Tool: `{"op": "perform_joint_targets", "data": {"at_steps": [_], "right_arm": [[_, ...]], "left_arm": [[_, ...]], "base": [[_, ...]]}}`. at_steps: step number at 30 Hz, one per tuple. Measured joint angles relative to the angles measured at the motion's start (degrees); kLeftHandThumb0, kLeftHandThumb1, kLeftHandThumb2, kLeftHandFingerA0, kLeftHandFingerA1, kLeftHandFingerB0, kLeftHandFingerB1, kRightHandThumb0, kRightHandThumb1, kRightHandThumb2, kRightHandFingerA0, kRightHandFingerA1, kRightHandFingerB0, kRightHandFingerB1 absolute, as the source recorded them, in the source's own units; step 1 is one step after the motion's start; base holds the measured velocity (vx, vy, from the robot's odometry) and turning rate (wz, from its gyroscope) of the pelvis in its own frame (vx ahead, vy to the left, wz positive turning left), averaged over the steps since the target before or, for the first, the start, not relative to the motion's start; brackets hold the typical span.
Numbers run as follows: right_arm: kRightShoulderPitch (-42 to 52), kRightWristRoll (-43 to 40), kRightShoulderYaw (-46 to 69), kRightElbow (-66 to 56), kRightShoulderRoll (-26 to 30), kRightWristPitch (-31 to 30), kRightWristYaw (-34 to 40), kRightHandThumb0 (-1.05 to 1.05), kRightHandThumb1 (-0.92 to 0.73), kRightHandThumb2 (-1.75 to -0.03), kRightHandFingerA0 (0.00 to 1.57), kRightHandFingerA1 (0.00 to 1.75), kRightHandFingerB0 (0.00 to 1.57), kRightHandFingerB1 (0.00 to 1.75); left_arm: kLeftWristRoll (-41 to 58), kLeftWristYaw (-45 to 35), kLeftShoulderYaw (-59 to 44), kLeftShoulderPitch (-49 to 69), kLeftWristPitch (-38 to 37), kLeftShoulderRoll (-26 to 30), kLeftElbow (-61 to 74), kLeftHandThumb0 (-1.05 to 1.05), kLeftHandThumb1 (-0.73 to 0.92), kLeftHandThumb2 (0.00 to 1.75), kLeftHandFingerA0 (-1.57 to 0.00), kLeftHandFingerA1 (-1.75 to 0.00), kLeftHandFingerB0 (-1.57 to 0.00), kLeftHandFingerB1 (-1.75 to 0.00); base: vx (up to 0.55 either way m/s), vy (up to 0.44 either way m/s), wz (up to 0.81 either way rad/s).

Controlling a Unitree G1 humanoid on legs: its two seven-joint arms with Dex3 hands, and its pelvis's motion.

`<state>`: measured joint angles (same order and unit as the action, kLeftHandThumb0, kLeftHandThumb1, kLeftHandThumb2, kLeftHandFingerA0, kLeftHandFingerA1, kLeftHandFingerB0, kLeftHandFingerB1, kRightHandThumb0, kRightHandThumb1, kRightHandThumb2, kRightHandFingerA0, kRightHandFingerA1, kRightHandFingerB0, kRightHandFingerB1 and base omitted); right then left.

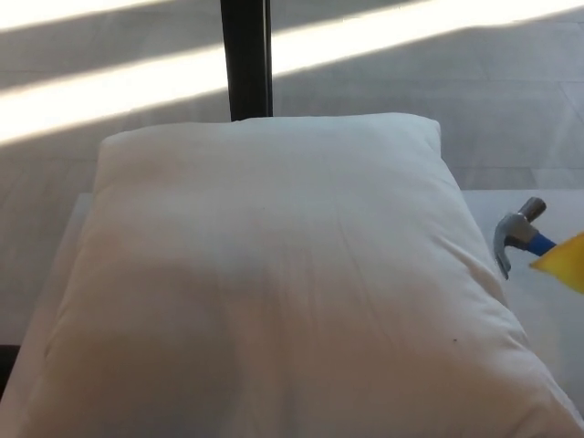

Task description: A hammer is kept on the right hand side and a pillow is kept on the left hand side on the desk infront of the robot and the robot uses its right hand to pick up the hammer and makes a downward swinging motion to hit the pillow

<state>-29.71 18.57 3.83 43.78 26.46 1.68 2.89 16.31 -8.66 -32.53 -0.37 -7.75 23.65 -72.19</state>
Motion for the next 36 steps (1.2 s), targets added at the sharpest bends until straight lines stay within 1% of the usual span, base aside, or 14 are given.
{"op": "perform_joint_targets", "data": {"at_steps": [1, 2, 7, 8, 10, 15, 18, 20, 23, 28, 29, 34, 35, 36], "right_arm": [[0.0, -0.4, 0.7, -0.5, -0.2, -0.4, -0.3, -0.25, -0.52, -1.17, 1.25, 1.47, 1.01, 1.31], [-0.1, -1.1, 1.8, -1.3, -0.6, -1.1, -0.7, -0.18, -0.51, -1.23, 1.01, 1.75, 0.73, 1.75], [-1.1, -4.1, 6.7, -4.0, -2.1, -4.1, -2.4, -0.18, -0.57, -1.19, 0.99, 1.75, 0.69, 1.74], [-1.5, -4.7, 7.6, -4.3, -2.3, -4.6, -2.6, -0.19, -0.53, -1.28, 0.97, 1.75, 0.76, 1.68], [-2.1, -5.9, 9.4, -5.5, -2.8, -6.1, -3.3, -0.16, -0.48, -1.32, 0.99, 1.75, 0.69, 1.75], [-2.7, -8.9, 12.0, -10.3, -4.2, -10.3, -4.8, -0.23, -0.58, -1.16, 0.97, 1.75, 0.65, 1.71], [-2.8, -10.3, 12.5, -13.1, -5.4, -12.9, -5.8, -0.26, -0.58, -1.17, 0.94, 1.75, 0.69, 1.61], [-2.8, -11.3, 12.5, -15.1, -6.3, -14.8, -6.5, -0.23, -0.59, -1.19, 0.99, 1.75, 0.63, 1.73], [-2.8, -12.5, 12.4, -17.7, -7.9, -17.7, -7.7, -0.25, -0.63, -1.14, 1.00, 1.75, 0.70, 1.61], [-2.8, -14.7, 12.0, -20.7, -10.7, -22.3, -9.4, -0.31, -0.69, -1.14, 1.02, 1.75, 0.69, 1.71], [-2.8, -14.9, 11.9, -21.0, -11.0, -23.0, -9.7, -0.30, -0.64, -1.15, 1.03, 1.75, 0.78, 1.58], [-2.8, -17.0, 11.2, -23.0, -13.7, -28.1, -11.6, -0.30, -0.63, -1.12, 1.03, 1.75, 0.79, 1.55], [-2.8, -17.2, 11.1, -23.4, -14.1, -29.0, -11.8, -0.35, -0.70, -1.00, 1.04, 1.75, 0.75, 1.49], [-2.8, -17.7, 10.9, -23.9, -14.7, -30.1, -12.2, -0.33, -0.66, -1.11, 1.03, 1.75, 0.72, 1.63]], "left_arm": [[0.0, 0.0, 0.0, 0.0, 0.0, 0.0, 0.0, -0.53, 0.69, 0.60, -0.71, -0.51, -0.54, -0.46], [0.0, 0.0, 0.0, 0.0, 0.0, 0.0, 0.0, -0.56, 0.67, 0.60, -0.73, -0.51, -0.57, -0.46], [0.0, 0.0, -0.1, 0.1, 0.0, 0.0, 0.0, -0.54, 0.68, 0.60, -0.71, -0.51, -0.57, -0.46], [0.1, 0.0, -0.1, 0.1, 0.0, 0.0, 0.0, -0.54, 0.69, 0.60, -0.70, -0.50, -0.55, -0.45], [0.1, 0.0, -0.2, 0.2, 0.0, 0.0, 0.0, -0.54, 0.69, 0.61, -0.71, -0.51, -0.56, -0.46], [0.1, 0.0, -0.2, 0.3, 0.0, 0.0, 0.0, -0.56, 0.70, 0.61, -0.72, -0.51, -0.55, -0.46], [0.1, 0.0, -0.1, 0.5, 0.0, 0.0, 0.0, -0.56, 0.69, 0.60, -0.72, -0.51, -0.55, -0.45], [0.1, 0.0, -0.1, 0.6, 0.0, -0.1, 0.0, -0.55, 0.69, 0.61, -0.69, -0.50, -0.53, -0.45], [0.1, 0.0, -0.1, 0.6, 0.0, -0.1, 0.0, -0.55, 0.69, 0.61, -0.68, -0.49, -0.55, -0.45], [0.0, 0.0, -0.1, 0.6, 0.0, -0.2, 0.0, -0.55, 0.69, 0.61, -0.70, -0.50, -0.54, -0.45], [0.0, 0.0, -0.1, 0.6, 0.0, -0.2, 0.0, -0.54, 0.68, 0.60, -0.71, -0.52, -0.54, -0.45], [0.0, 0.0, -0.1, 0.6, 0.0, -0.2, 0.0, -0.55, 0.68, 0.60, -0.72, -0.51, -0.56, -0.46], [0.0, 0.0, -0.1, 0.6, 0.0, -0.2, 0.0, -0.55, 0.68, 0.60, -0.75, -0.52, -0.57, -0.47], [0.0, 0.0, -0.1, 0.6, 0.0, -0.2, 0.0, -0.55, 0.69, 0.61, -0.74, -0.50, -0.57, -0.46]], "base": [[0.00, 0.000, 0.00], [0.00, 0.000, 0.00], [0.00, 0.000, 0.00], [0.00, 0.000, 0.00], [0.00, 0.000, 0.00], [0.00, 0.000, 0.00], [0.00, 0.000, 0.00], [0.00, 0.000, 0.00], [0.00, 0.000, 0.00], [0.00, 0.000, 0.00], [0.00, 0.000, 0.00], [0.00, 0.000, 0.00], [0.00, 0.000, 0.00], [0.00, 0.000, 0.00]]}}
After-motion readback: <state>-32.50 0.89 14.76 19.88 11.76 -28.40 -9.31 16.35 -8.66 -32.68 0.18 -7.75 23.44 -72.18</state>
